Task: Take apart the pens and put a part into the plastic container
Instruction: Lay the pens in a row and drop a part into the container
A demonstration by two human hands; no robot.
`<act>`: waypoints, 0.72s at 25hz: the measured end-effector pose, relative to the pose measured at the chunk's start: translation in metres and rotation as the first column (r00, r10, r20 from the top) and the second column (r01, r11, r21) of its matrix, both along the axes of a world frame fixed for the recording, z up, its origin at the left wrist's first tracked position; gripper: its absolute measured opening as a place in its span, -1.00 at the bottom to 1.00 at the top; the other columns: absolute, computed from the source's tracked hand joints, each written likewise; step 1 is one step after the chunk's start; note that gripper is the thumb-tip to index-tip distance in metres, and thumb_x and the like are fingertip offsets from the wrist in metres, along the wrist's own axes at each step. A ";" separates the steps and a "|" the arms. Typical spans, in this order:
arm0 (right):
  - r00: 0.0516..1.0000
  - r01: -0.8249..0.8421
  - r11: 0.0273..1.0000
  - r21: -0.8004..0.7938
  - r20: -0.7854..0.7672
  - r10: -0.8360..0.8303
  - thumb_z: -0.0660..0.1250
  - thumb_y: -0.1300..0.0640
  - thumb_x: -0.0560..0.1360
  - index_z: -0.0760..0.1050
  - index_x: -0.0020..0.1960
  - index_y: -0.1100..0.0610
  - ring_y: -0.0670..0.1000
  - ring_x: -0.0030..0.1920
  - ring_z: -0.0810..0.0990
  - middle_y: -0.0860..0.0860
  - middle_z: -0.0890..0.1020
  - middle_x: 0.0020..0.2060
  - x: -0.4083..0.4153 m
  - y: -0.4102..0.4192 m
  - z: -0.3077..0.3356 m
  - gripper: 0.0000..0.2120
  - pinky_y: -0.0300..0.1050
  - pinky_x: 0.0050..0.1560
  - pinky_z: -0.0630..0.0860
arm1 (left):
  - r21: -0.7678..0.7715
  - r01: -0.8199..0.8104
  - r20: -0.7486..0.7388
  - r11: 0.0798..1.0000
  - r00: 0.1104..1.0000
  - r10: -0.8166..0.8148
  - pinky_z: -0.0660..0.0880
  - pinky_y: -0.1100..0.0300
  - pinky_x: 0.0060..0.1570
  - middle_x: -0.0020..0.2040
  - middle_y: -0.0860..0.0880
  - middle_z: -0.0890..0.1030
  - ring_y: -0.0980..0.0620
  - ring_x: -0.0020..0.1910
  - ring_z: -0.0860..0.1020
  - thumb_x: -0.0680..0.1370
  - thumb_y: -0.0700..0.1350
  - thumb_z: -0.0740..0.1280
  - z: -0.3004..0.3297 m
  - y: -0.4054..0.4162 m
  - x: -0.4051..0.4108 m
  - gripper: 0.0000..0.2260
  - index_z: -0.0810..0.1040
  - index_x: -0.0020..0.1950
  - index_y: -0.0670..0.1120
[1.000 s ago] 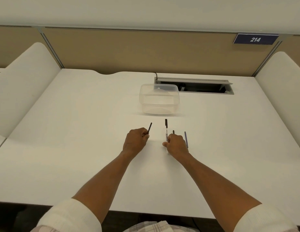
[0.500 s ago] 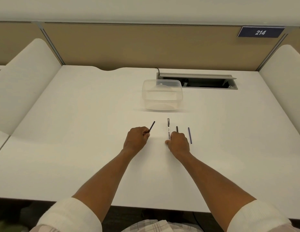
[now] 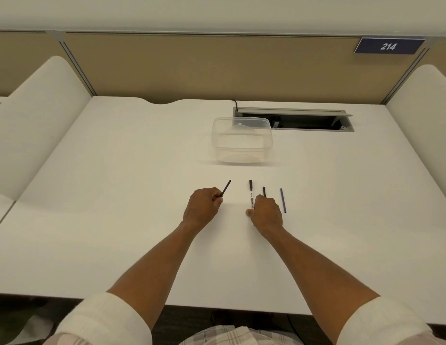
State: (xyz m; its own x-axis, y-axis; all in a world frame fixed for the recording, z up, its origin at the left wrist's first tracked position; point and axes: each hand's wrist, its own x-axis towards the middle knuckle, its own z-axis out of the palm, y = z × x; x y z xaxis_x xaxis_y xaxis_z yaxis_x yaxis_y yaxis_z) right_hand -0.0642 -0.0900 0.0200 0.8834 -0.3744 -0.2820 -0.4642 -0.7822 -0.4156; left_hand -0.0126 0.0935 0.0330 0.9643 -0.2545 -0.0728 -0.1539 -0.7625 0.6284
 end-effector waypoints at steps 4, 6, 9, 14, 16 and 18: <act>0.999 0.027 0.999 0.047 0.022 -0.028 0.42 -0.02 0.47 0.47 -0.05 0.19 0.18 -0.07 0.63 0.14 0.63 -0.08 -0.002 -0.001 0.001 -0.72 -0.06 -0.14 0.52 | 0.004 -0.003 0.004 1.000 1.000 0.003 0.54 0.14 -0.15 -0.19 0.05 0.67 0.05 -0.18 0.60 0.52 -0.10 0.33 0.001 -0.002 0.001 -0.90 0.65 -0.04 -0.02; 0.999 0.027 0.998 0.062 0.034 -0.029 0.42 -0.03 0.47 0.43 -0.11 0.15 0.18 -0.09 0.63 0.13 0.63 -0.11 -0.002 -0.002 0.002 -0.72 -0.06 -0.17 0.51 | 0.008 -0.003 0.009 1.000 1.000 0.003 0.52 0.16 -0.17 -0.19 0.05 0.67 0.05 -0.19 0.59 0.52 -0.10 0.33 0.002 -0.004 0.002 -0.90 0.65 -0.05 -0.02; 0.998 0.022 0.997 0.073 0.062 -0.027 0.41 -0.04 0.49 0.45 -0.10 0.17 0.18 -0.10 0.62 0.14 0.63 -0.13 -0.001 -0.003 0.006 -0.71 -0.05 -0.19 0.50 | 0.019 0.005 0.011 1.000 1.000 -0.005 0.51 0.17 -0.17 -0.19 0.05 0.67 0.05 -0.19 0.59 0.52 -0.09 0.33 0.002 -0.007 0.004 -0.89 0.65 -0.04 -0.01; 0.993 0.010 0.995 0.104 0.117 -0.022 0.37 0.01 0.51 0.43 -0.11 0.16 0.16 -0.15 0.58 0.13 0.62 -0.15 0.005 -0.010 0.014 -0.77 -0.09 -0.24 0.37 | 0.037 0.026 0.032 0.999 0.999 -0.027 0.51 0.16 -0.09 -0.13 0.06 0.66 0.06 -0.13 0.59 0.52 -0.09 0.34 0.003 -0.012 0.011 -0.88 0.66 -0.01 0.02; 0.986 -0.009 0.992 0.127 0.164 -0.012 0.38 0.05 0.50 0.44 -0.09 0.15 0.13 -0.15 0.55 0.09 0.61 -0.15 0.011 -0.014 0.019 -0.81 -0.07 -0.21 0.40 | 0.049 0.035 0.050 0.998 0.998 -0.037 0.48 0.17 -0.09 -0.12 0.05 0.62 0.06 -0.12 0.57 0.52 -0.10 0.34 0.005 -0.015 0.014 -0.88 0.66 0.00 0.02; 0.974 -0.043 0.988 0.149 0.227 0.008 0.39 0.09 0.48 0.47 -0.01 0.14 0.10 -0.10 0.56 0.04 0.61 -0.12 0.017 -0.017 0.026 -0.83 -0.03 -0.12 0.47 | 0.063 0.038 0.062 0.997 0.997 -0.042 0.45 0.19 -0.12 -0.13 0.06 0.58 0.06 -0.13 0.55 0.52 -0.12 0.34 0.006 -0.017 0.018 -0.88 0.65 -0.03 0.02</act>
